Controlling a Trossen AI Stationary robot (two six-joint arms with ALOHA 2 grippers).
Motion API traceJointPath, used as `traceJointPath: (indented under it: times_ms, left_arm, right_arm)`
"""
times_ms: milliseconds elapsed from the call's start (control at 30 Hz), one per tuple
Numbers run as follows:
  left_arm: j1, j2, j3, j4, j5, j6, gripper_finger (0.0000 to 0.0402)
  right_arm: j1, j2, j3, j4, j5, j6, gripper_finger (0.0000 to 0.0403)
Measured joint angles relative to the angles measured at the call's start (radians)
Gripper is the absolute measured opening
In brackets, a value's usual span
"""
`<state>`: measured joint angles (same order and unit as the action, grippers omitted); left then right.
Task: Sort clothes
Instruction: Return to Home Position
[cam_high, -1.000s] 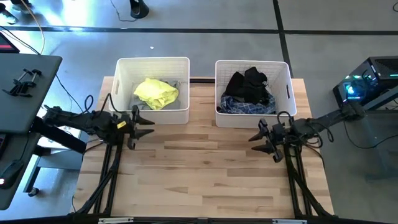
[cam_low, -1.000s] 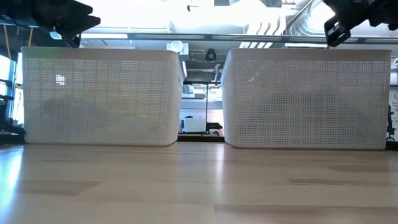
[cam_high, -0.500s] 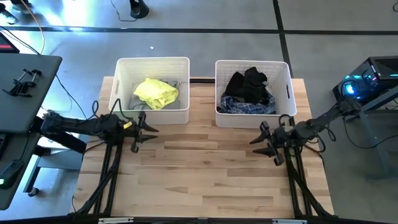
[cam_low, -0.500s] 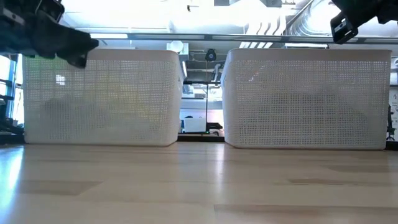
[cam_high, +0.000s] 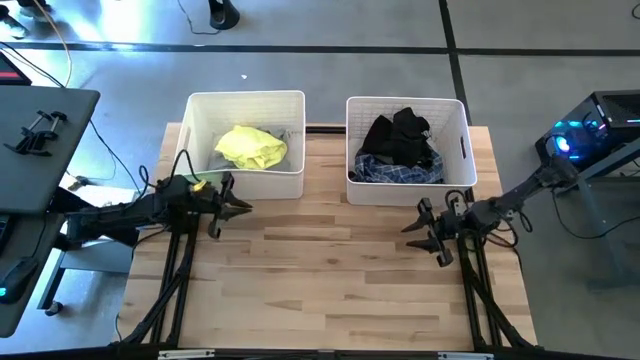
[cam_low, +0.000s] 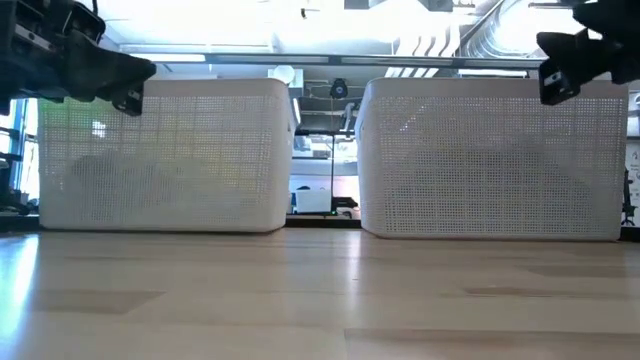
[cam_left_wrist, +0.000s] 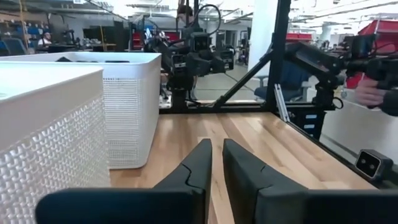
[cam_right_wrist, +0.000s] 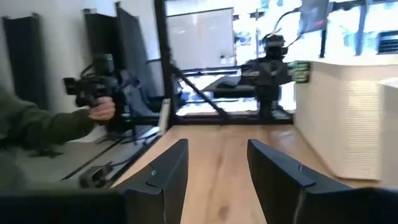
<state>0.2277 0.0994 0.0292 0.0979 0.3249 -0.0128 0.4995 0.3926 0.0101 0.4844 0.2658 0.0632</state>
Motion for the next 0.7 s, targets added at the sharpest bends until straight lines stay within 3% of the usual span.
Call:
traceJointPath:
  times_ms: [233,400,500,700]
  left_arm:
    - [0.06,0.0,0.001,0.008,0.06,-0.009,0.0009]
    - [0.066,0.0,0.001,-0.001,0.066,-0.009,0.0005]
    - [0.066,0.0,0.001,-0.009,0.066,-0.007,0.0005]
    - [0.065,0.005,0.001,-0.085,0.067,0.045,0.0005]
  right_arm:
    - [-0.127,-0.22,0.002,-0.271,-0.004,0.002,0.0139]
    - [-0.231,-0.394,0.004,-0.459,-0.121,0.063,0.0127]
    - [-0.28,-0.386,0.031,-0.478,-0.204,0.066,0.0121]
    - [-0.341,-0.381,0.039,-0.579,-0.245,0.008,0.0109]
